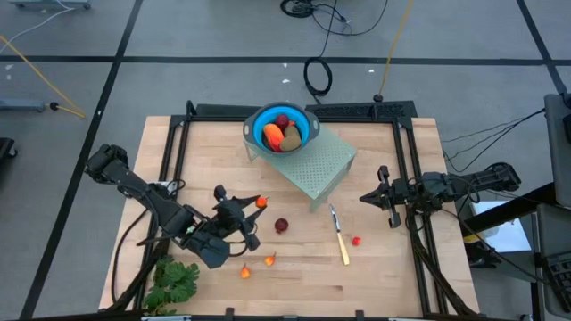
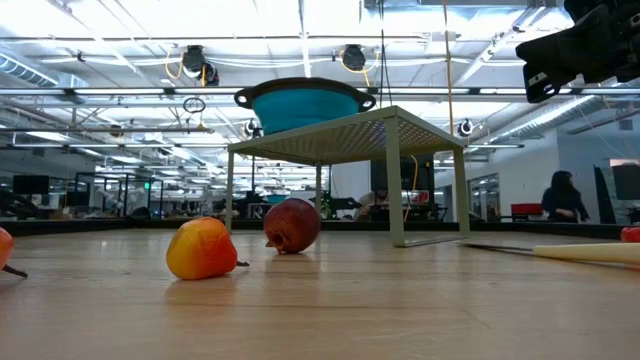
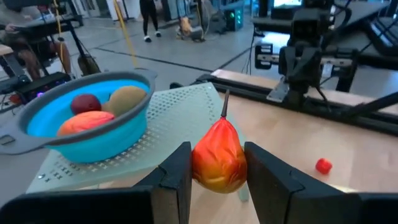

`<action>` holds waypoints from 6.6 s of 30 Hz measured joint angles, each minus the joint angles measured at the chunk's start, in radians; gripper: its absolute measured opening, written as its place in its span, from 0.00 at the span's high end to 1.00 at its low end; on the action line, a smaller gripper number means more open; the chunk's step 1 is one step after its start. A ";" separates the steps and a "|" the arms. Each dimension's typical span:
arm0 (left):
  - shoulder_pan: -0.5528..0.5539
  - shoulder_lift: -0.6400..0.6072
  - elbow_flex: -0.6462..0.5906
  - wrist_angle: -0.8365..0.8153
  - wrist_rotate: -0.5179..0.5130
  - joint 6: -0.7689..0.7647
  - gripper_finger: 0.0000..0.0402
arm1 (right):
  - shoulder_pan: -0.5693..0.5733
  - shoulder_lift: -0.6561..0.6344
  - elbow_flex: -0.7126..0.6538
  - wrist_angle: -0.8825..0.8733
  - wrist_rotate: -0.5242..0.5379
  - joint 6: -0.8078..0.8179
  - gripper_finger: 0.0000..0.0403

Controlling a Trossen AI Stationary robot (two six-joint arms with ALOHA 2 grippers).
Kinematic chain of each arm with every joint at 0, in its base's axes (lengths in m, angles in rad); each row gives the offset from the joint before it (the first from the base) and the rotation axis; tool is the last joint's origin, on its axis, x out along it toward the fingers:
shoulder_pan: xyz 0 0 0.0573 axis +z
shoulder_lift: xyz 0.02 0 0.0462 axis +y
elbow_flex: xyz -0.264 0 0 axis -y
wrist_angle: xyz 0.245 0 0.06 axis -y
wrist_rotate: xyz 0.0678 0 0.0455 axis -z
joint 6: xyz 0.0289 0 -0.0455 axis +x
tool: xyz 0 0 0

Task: Pick & Place Fruit
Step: Put the pear into the blue strainer bowl on the shelf, then put the pomegranate into the blue strainer bowl on the shelf

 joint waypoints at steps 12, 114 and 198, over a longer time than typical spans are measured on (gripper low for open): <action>-0.070 0.000 0.000 -0.001 -0.174 -0.112 0.70 | 0.000 0.000 0.000 0.000 0.000 -0.003 1.00; 1.001 0.000 0.000 0.192 0.897 0.119 0.70 | 0.000 0.000 0.000 0.000 0.002 -0.003 1.00; 0.560 -0.043 0.214 0.035 0.944 0.141 0.48 | 0.000 0.000 0.000 0.000 0.002 -0.003 1.00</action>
